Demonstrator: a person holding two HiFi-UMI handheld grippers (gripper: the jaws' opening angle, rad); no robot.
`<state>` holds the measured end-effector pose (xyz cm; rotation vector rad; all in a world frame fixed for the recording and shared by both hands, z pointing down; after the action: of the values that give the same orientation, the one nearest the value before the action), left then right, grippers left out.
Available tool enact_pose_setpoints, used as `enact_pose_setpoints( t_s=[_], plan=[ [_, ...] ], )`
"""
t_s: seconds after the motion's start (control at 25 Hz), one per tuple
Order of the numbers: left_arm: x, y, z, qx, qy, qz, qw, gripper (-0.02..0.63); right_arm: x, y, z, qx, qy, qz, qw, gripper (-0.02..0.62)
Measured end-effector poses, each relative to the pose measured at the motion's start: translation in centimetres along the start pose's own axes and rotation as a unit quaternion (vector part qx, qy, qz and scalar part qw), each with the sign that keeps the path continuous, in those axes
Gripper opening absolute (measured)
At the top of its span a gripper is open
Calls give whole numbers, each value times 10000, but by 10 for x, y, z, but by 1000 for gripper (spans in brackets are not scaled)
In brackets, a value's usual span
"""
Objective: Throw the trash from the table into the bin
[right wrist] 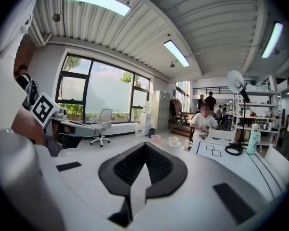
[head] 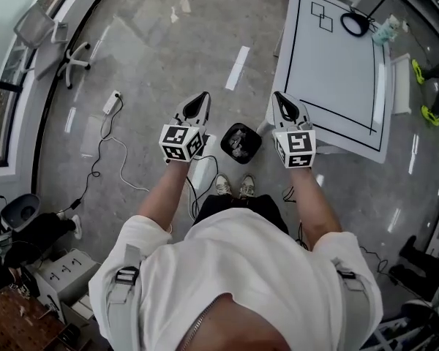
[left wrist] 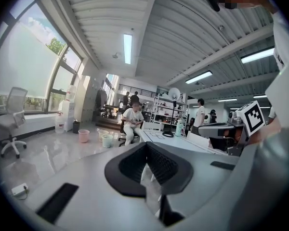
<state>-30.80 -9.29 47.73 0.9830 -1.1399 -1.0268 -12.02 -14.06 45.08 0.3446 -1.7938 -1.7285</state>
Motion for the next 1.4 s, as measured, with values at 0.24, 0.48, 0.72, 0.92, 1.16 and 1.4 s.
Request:
enact_pose_setpoints(
  t_s=[0.24, 0.48, 0.72, 0.92, 1.16, 1.4],
  plan=[
    [-7, -39, -5, 74, 104, -335, 9994, 11, -30, -43, -20, 208, 282, -476, 9983, 5],
    [-9, -64, -9, 129, 211, -543, 9982, 11, -54, -65, -35, 271, 531, -728, 9956, 5],
    [-12, -75, -18, 175, 308, -609, 9975, 11, -71, -72, -41, 321, 684, -861, 9934, 5],
    [-12, -79, -24, 167, 354, -657, 9971, 11, -78, -73, -42, 342, 730, -917, 9925, 3],
    [-15, -84, -26, 161, 388, -704, 9966, 11, -82, -77, -39, 304, 741, -974, 9920, 3],
    [-20, -87, -34, 145, 459, -738, 9961, 11, -93, -80, -36, 278, 817, -1013, 9911, 3]
  ],
)
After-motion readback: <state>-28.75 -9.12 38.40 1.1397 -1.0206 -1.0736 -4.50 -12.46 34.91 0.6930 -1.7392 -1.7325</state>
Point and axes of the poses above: the fingertips, and each gripper's own axes: x forward along the fingers, z to its left, y out of its underside, the point moved 1 cm from there along -x, backward along the fingers, and after that the axes turned 10 degrees about -y, right-handed, at the moved point
